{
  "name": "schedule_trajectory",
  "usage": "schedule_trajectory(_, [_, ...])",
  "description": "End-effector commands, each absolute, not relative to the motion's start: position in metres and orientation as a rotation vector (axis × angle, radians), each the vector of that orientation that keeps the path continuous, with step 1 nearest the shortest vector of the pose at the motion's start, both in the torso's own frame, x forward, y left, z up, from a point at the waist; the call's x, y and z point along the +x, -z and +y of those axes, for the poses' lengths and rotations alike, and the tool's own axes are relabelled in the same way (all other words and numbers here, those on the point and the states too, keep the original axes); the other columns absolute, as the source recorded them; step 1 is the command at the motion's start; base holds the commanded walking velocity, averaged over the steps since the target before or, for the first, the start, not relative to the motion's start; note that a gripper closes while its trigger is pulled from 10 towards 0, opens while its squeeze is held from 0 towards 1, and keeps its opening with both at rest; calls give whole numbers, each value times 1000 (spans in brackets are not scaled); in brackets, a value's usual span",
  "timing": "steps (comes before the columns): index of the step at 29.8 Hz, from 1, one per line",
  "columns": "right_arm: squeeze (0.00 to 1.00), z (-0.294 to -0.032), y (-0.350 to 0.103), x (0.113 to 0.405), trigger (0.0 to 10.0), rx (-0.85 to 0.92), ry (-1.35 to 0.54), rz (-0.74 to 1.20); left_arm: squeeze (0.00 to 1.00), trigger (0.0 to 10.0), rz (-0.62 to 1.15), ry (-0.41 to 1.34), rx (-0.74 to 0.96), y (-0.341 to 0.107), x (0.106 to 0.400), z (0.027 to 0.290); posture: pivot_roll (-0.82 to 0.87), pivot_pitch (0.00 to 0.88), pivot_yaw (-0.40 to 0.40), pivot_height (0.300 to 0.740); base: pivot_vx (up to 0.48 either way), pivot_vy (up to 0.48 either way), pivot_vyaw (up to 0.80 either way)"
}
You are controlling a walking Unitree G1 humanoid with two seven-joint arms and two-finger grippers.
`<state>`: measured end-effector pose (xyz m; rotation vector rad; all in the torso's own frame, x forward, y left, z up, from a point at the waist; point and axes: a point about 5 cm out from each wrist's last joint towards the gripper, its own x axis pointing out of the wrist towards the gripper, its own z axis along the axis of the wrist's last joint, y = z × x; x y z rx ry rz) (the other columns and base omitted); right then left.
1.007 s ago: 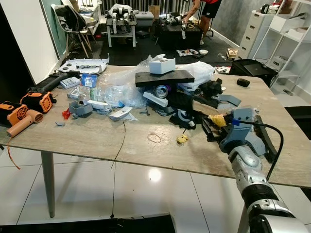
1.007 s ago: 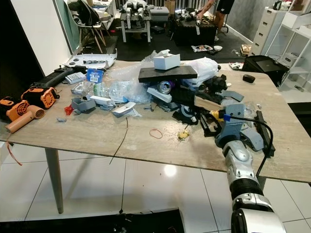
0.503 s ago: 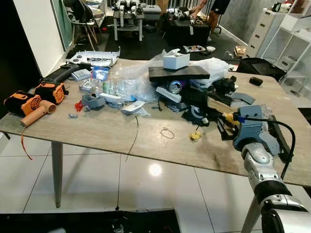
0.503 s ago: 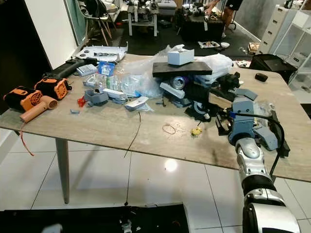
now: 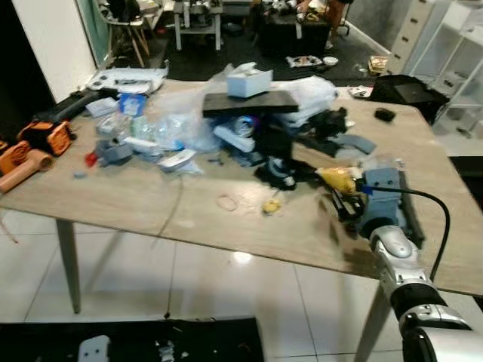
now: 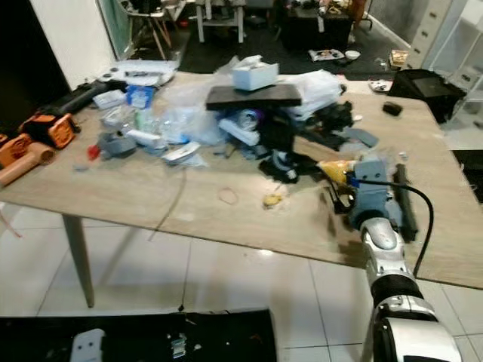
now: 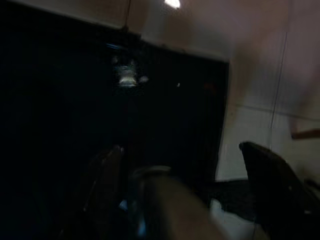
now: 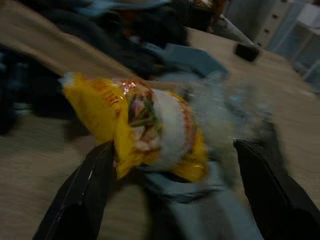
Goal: Picking trash to rubbish bin
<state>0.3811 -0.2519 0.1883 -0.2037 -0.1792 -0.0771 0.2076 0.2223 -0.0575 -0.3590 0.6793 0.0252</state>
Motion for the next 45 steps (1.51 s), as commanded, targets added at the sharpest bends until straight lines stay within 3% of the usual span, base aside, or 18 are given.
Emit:
schedule_trajectory(1, [0, -248, -184, 381, 10000, -205, 66, -171, 0, 10000, 722, -61, -363, 65, 192, 227, -85, 213, 7, 740, 0, 0, 0])
schedule_trajectory(15, [0, -259, -207, 385, 10000, -339, 61, -191, 0, 10000, 755, -48, -344, 71, 182, 227, -79, 236, 13, 740, 0, 0, 0])
schedule_trajectory(24, [0, -288, -246, 382, 10000, -144, 104, -293, 0, 10000, 775, -26, -321, 75, 170, 228, -88, 286, 17, 740, 0, 0, 0])
schedule_trajectory(29, [0, -297, -245, 377, 10000, -233, 104, -270, 0, 10000, 784, -12, -314, 78, 161, 229, -79, 321, 24, 740, 0, 0, 0])
schedule_trajectory(36, [0, -275, -273, 382, 10000, -445, -114, -333, 0, 10000, 817, 3, -289, 83, 142, 234, -76, 388, 43, 740, 0, 0, 0])
schedule_trajectory(40, [0, -278, -290, 383, 10000, -583, -33, -347, 0, 10000, 806, 8, -287, 82, 140, 236, -79, 409, 39, 740, 0, 0, 0])
schedule_trajectory(45, [0, -282, -308, 383, 10000, -607, 43, -392, 0, 10000, 793, 4, -288, 81, 142, 238, -77, 427, 36, 740, 0, 0, 0])
